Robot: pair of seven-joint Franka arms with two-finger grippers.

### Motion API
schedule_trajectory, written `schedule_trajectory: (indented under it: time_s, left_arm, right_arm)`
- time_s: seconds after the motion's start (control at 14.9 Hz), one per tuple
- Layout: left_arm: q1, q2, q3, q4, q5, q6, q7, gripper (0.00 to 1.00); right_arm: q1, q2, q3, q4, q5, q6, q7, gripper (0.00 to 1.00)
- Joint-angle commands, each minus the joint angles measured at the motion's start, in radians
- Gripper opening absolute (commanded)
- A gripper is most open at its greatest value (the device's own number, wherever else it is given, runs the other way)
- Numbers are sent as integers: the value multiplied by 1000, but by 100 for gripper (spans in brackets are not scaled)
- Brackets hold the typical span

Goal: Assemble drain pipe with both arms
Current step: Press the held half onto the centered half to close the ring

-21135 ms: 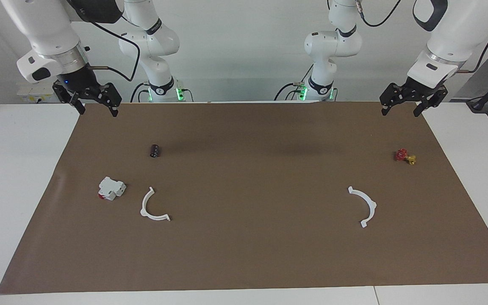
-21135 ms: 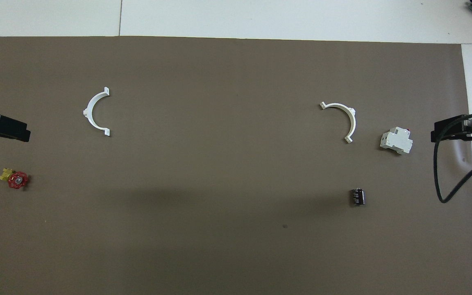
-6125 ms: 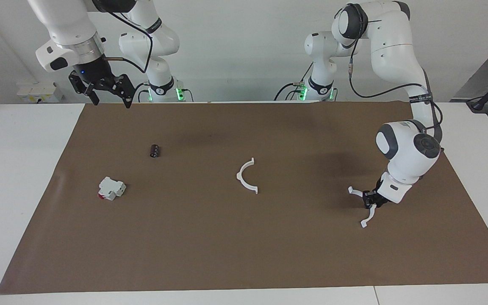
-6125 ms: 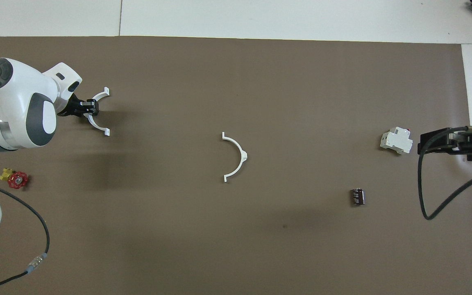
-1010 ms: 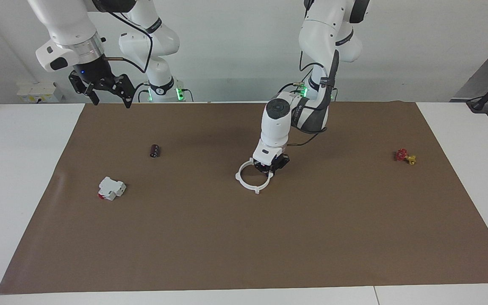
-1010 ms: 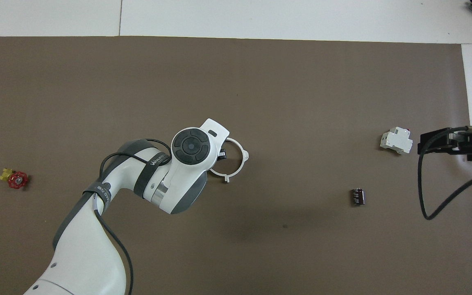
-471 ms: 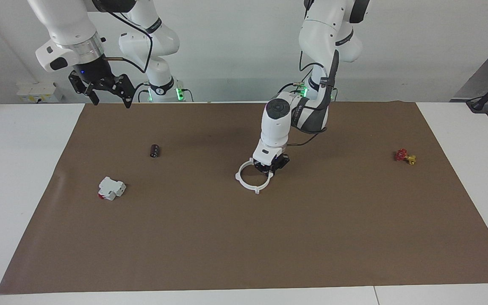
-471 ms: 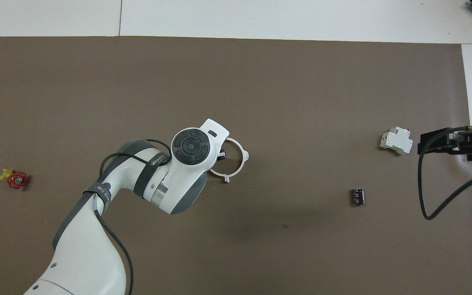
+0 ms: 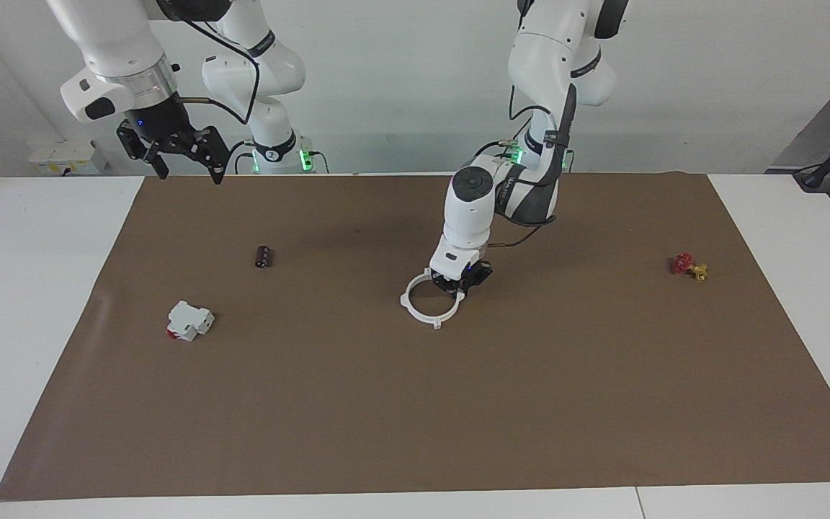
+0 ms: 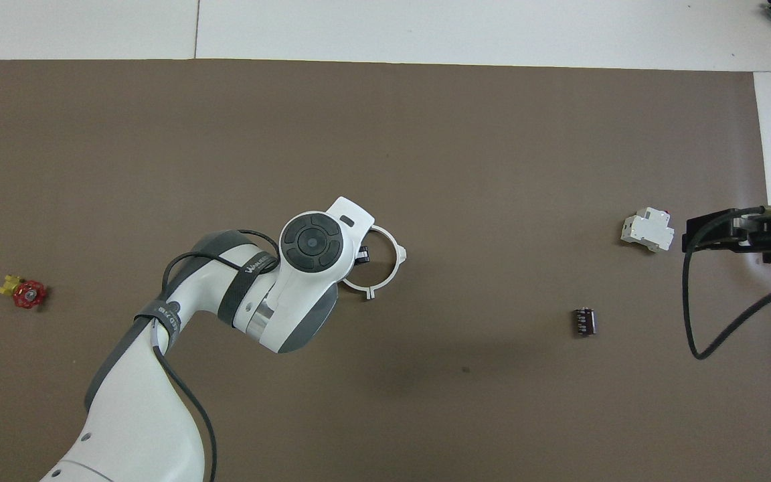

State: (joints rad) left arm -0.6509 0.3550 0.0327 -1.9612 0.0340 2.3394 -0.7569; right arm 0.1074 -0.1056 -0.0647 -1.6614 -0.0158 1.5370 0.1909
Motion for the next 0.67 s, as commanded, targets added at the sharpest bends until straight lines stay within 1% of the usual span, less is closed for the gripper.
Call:
schedule_trajectory:
  time_s: [0.0, 0.61]
  left_arm:
    - [-19, -33, 12, -53, 23, 14, -15, 0]
    - [-10, -25, 12, -41, 18, 43, -12, 0]
  right_arm:
    - [1, -19, -7, -12, 20, -9, -27, 100]
    - [1, -19, -7, -12, 20, -9, -27, 100]
